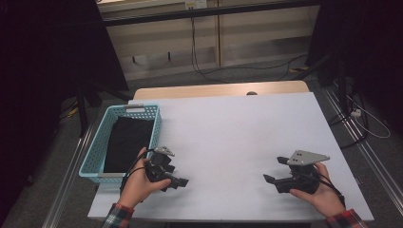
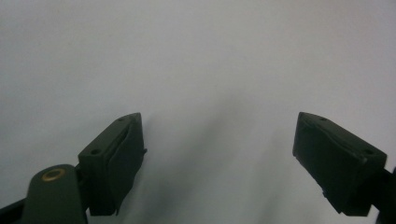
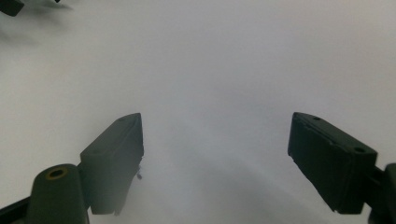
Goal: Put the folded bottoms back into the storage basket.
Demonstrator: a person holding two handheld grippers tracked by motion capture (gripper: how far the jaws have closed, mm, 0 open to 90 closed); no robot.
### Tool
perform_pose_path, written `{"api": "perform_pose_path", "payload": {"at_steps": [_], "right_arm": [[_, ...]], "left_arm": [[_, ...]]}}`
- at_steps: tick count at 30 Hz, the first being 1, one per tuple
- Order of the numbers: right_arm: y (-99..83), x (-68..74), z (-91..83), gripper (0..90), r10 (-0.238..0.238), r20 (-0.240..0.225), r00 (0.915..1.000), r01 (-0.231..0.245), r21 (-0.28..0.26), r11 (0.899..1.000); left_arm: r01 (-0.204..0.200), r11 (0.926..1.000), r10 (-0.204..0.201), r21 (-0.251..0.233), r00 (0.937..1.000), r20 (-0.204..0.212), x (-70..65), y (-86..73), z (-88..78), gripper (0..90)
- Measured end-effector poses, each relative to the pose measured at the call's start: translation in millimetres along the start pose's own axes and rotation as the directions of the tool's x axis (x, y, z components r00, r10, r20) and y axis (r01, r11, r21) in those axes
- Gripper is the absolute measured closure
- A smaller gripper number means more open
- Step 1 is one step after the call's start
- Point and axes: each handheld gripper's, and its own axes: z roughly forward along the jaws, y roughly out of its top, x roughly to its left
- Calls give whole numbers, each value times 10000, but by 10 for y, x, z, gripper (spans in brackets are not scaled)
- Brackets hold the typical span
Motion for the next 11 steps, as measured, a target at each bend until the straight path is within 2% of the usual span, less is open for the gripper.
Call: {"api": "perform_pose_path", "payload": {"at_steps": [3,6,11], "right_arm": [[-1,4,4,181,-80,21,10000,80,0,10000],[-1,1,2,181,-65,30,10000,65,-6,10000],[-11,-10,10,180,-23,6,10000,23,5,10000]], "left_arm": [[-70,9999,68,-124,9999,-113,6,-13,-24,164],[-23,9996,22,-295,10000,-41,1,-25,-41,160],[-117,9997,116,-191,9999,-47,3,-25,-33,155]]}}
